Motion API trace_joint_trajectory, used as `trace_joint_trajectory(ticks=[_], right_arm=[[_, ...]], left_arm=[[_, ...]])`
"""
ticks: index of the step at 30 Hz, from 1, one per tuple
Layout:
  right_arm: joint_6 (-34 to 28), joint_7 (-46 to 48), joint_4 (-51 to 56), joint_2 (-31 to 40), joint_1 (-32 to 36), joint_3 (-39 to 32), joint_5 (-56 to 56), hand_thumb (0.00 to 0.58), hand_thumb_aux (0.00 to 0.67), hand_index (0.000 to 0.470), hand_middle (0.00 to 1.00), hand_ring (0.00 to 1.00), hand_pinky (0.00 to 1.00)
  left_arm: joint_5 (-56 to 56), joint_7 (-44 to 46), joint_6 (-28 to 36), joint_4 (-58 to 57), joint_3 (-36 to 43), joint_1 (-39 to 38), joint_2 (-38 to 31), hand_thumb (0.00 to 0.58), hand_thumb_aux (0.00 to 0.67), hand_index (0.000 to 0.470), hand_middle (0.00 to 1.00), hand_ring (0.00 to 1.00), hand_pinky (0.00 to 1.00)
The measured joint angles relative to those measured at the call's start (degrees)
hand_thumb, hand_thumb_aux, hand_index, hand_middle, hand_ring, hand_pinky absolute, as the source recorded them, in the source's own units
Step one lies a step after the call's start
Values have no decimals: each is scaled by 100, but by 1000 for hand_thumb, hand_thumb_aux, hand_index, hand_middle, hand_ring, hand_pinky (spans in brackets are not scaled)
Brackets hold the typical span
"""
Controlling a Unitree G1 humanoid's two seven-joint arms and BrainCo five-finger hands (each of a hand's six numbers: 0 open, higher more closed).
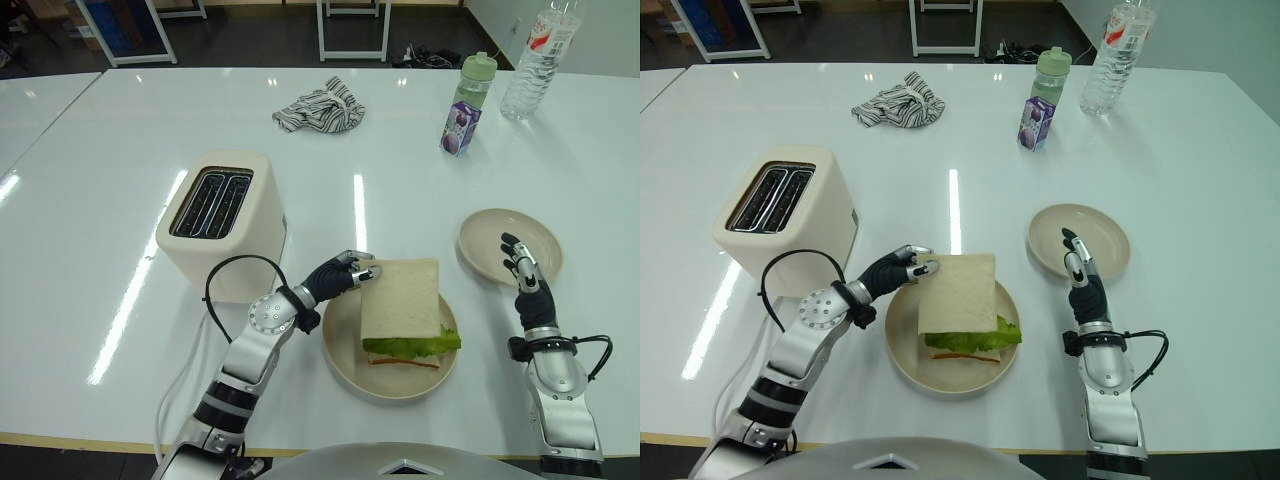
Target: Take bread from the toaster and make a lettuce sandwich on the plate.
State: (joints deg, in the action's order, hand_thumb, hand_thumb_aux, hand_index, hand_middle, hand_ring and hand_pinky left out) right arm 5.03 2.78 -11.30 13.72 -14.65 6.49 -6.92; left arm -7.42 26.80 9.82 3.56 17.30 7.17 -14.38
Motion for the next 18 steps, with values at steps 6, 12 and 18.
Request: trace_joint_trajectory(ticks=[6,12,18], right_arm=[[27,-35,14,-1,-11,-21,-95,0,0,0,0,0,0],[55,-69,81,-1,-11,-27,-108,0,0,0,0,0,0],[83,-99,149,0,-11,-32,-173,0,0,0,0,0,0]], left_arm=[[3,137,138,-171,-13,79,22,580,670,470,1000,1000,1000],[-64,123,539,53,-121,47,203,580,670,470,1000,1000,1000],[-36,98,650,181,-19,14,282,580,670,470,1000,1000,1000]])
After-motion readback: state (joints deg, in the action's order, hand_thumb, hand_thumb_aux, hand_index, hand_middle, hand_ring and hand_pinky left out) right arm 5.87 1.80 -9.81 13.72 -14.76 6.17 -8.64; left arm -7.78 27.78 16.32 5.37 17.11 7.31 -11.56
